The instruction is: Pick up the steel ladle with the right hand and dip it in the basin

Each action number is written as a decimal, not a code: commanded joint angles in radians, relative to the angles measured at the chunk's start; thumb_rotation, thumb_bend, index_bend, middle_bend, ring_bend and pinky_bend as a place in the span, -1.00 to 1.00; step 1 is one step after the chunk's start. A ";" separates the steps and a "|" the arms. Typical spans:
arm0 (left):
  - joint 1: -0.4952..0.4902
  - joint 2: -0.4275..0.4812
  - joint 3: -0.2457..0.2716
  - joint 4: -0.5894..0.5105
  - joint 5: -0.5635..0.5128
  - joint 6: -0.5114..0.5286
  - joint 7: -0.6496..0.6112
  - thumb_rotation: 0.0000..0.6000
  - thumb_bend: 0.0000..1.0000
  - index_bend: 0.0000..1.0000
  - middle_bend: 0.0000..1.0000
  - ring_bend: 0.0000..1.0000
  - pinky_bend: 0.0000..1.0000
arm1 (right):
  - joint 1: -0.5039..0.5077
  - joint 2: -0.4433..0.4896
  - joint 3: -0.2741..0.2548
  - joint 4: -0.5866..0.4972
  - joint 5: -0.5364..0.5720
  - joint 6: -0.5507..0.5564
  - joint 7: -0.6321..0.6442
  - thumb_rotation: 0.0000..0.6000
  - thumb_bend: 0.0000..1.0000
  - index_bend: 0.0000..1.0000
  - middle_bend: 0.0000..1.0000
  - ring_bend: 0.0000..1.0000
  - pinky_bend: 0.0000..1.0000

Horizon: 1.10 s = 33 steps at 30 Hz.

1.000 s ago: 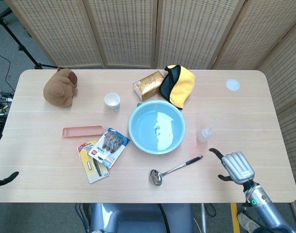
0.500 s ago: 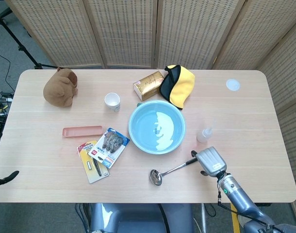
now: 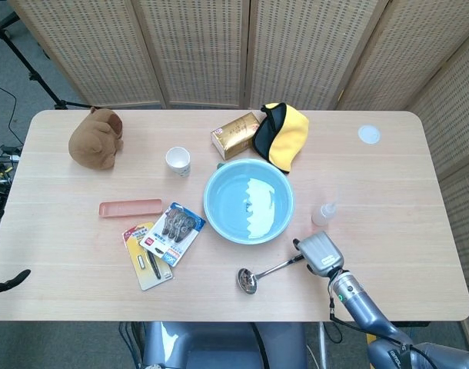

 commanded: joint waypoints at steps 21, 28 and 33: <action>-0.010 -0.005 -0.005 0.002 -0.015 -0.022 0.008 1.00 -0.98 -1.00 -1.00 -1.00 -1.00 | 0.044 -0.088 -0.042 0.121 0.050 -0.021 -0.048 1.00 -0.48 -0.14 0.88 0.87 1.00; -0.011 -0.005 -0.007 0.003 -0.019 -0.025 0.004 1.00 -0.98 -1.00 -1.00 -1.00 -1.00 | 0.051 -0.105 -0.048 0.148 0.058 -0.033 -0.025 1.00 -0.48 -0.11 0.88 0.87 1.00; -0.013 -0.007 -0.007 0.003 -0.021 -0.030 0.008 1.00 -0.98 -1.00 -1.00 -1.00 -1.00 | 0.056 -0.113 -0.051 0.164 0.068 -0.039 -0.020 1.00 -0.47 -0.04 0.88 0.87 1.00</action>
